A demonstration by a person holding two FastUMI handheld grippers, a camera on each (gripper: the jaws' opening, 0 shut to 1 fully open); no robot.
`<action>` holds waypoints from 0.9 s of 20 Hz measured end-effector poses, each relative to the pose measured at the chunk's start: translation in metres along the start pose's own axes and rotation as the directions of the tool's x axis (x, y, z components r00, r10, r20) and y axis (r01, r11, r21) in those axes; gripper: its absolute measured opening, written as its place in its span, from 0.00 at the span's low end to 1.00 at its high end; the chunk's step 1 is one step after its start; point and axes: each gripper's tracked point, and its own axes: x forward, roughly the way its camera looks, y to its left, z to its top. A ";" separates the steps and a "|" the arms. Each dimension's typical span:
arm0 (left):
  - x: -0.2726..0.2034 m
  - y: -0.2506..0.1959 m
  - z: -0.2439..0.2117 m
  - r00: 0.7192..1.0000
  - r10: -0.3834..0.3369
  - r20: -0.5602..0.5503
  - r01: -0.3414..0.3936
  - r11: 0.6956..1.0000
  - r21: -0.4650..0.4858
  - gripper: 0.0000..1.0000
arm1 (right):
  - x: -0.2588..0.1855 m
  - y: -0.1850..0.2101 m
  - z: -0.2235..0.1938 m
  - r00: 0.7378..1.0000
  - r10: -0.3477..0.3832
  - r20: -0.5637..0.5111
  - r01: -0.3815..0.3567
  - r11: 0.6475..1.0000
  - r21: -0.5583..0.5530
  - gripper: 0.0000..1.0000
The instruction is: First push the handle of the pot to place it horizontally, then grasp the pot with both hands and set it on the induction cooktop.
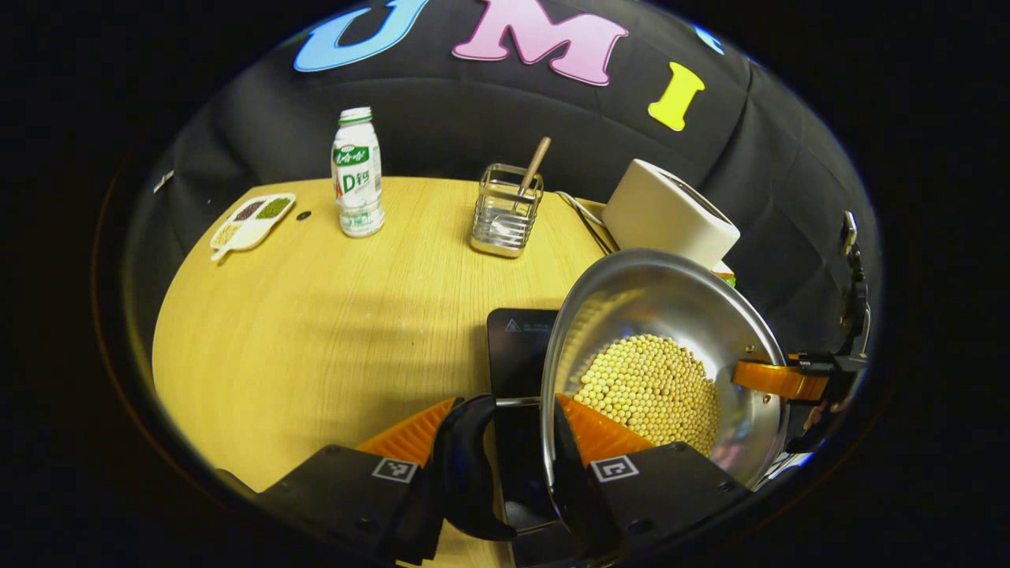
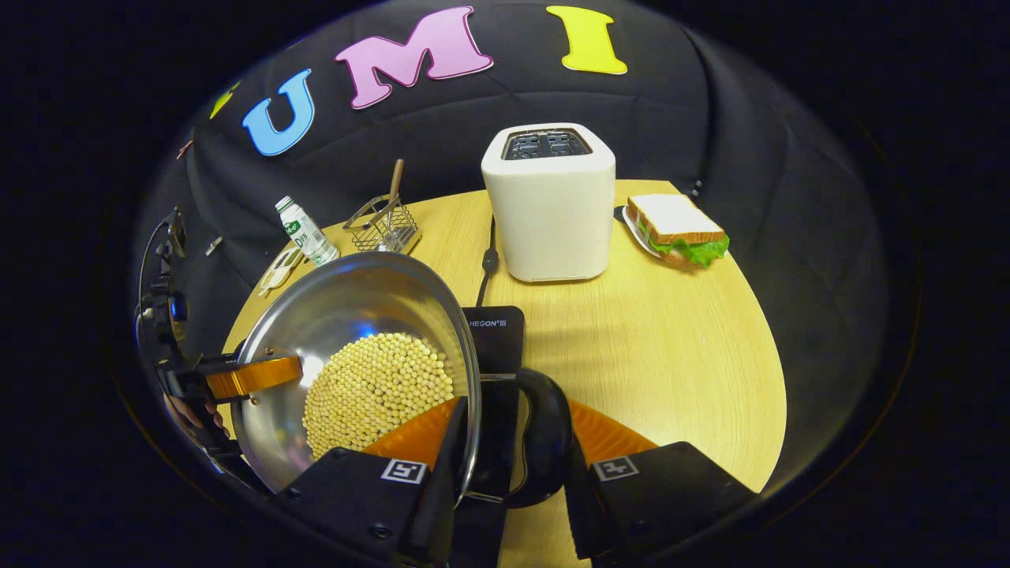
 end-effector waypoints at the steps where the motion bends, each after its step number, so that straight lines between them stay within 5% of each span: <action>1: -0.001 0.001 0.000 1.000 0.002 -0.002 -0.002 1.000 0.009 0.65 | -0.001 0.000 -0.001 1.000 0.006 0.001 -0.006 1.000 0.002 0.61; 16: 0.001 0.000 -0.007 0.998 0.002 -0.063 -0.006 0.998 -0.064 0.67 | 0.001 0.004 -0.009 0.998 0.054 -0.021 -0.052 0.996 0.073 0.61; 18: -0.002 0.004 -0.008 0.997 0.038 -0.071 -0.041 0.998 -0.044 0.71 | -0.004 -0.001 -0.013 0.999 0.032 -0.040 -0.029 0.997 0.078 0.69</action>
